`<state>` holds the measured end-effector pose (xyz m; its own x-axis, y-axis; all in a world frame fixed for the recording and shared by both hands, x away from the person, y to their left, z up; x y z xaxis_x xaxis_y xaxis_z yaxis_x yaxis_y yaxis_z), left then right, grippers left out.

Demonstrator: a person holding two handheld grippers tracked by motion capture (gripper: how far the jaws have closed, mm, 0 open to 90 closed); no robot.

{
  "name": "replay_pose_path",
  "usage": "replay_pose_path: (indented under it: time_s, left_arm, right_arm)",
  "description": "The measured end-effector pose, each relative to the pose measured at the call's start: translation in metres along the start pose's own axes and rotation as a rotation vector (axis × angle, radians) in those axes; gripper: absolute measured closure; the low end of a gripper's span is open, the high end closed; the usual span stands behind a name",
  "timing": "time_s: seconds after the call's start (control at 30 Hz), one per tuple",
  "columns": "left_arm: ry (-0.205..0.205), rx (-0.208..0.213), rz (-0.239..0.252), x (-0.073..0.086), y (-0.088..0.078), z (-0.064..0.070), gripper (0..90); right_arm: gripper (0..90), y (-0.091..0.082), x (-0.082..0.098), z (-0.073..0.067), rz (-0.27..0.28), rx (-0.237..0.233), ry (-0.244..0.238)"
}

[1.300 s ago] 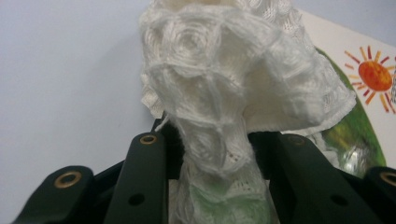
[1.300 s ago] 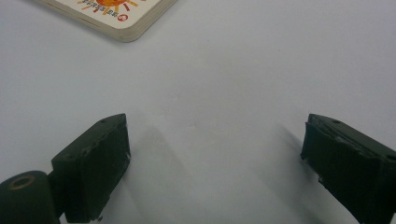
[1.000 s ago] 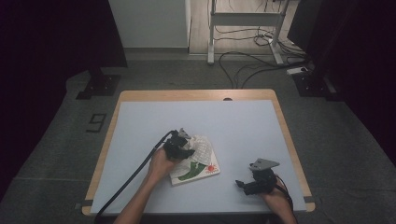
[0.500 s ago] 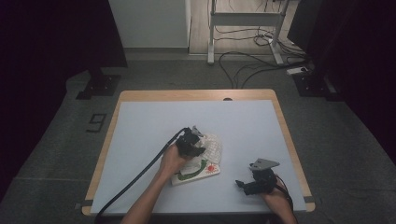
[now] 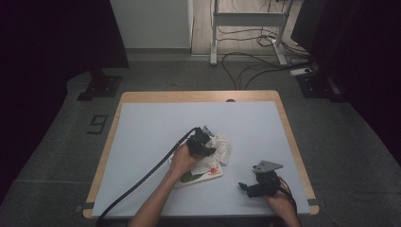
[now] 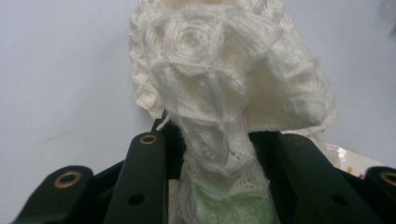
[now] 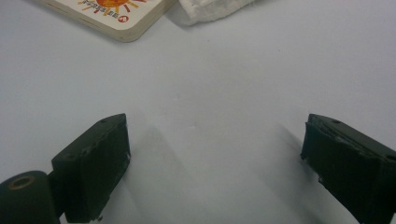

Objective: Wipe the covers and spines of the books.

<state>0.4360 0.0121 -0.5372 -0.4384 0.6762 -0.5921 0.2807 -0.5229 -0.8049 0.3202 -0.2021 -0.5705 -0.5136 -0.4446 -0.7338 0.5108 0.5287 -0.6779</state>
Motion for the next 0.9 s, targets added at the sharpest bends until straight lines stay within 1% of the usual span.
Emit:
replay_pose_path:
  time_s: [0.03, 0.07, 0.23, 0.33, 0.4, 0.43, 0.67, 0.83, 0.9]
  left_arm:
    - [-0.009, 0.011, 0.005, 0.000, 0.000, -0.001, 66.3]
    - [-0.009, 0.011, 0.005, 0.000, 0.000, -0.001, 66.3]
    - [0.015, 0.000, 0.001, 0.002, 0.000, 0.006, 66.3]
    - [0.028, 0.008, -0.001, 0.003, -0.001, 0.012, 66.3]
    - [0.034, 0.010, -0.001, 0.003, -0.001, 0.014, 66.3]
    - [0.044, 0.013, -0.004, 0.003, -0.001, 0.018, 66.2]
    - [0.072, 0.044, -0.006, 0.006, -0.002, 0.034, 65.8]
    - [0.086, 0.055, -0.001, 0.007, -0.003, 0.036, 66.0]
    - [0.092, 0.053, 0.001, 0.008, -0.004, 0.036, 66.2]
  right_arm:
    - [7.3, 0.000, 0.000, 0.000, 0.000, 0.000, 0.000]
    - [7.3, 0.000, 0.000, 0.000, 0.000, 0.000, 0.000]
    - [7.3, 0.000, 0.000, 0.000, 0.000, 0.000, 0.000]
    - [7.3, 0.000, 0.000, 0.000, 0.000, 0.000, 0.000]
    - [7.3, 0.000, 0.000, 0.000, 0.000, 0.000, 0.000]
    - [7.3, 0.000, 0.000, 0.000, 0.000, 0.000, 0.000]
    - [7.3, 0.000, 0.000, 0.000, 0.000, 0.000, -0.001]
    - [7.4, 0.000, 0.000, 0.000, 0.001, 0.001, -0.002]
    - [7.3, 0.000, 0.000, 0.000, 0.001, 0.001, -0.002]
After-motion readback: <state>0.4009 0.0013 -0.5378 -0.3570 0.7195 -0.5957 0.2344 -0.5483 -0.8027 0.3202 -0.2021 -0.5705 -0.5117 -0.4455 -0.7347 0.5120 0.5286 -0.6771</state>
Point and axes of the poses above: each handheld gripper's, and its own axes: y roughly forward along the jaws, x roughly out of its underside, z roughly to its right, the point moved 5 cm from there along y, roughly forward along the jaws, and after that the axes turned 3 degrees about y, right-handed, at the moved point
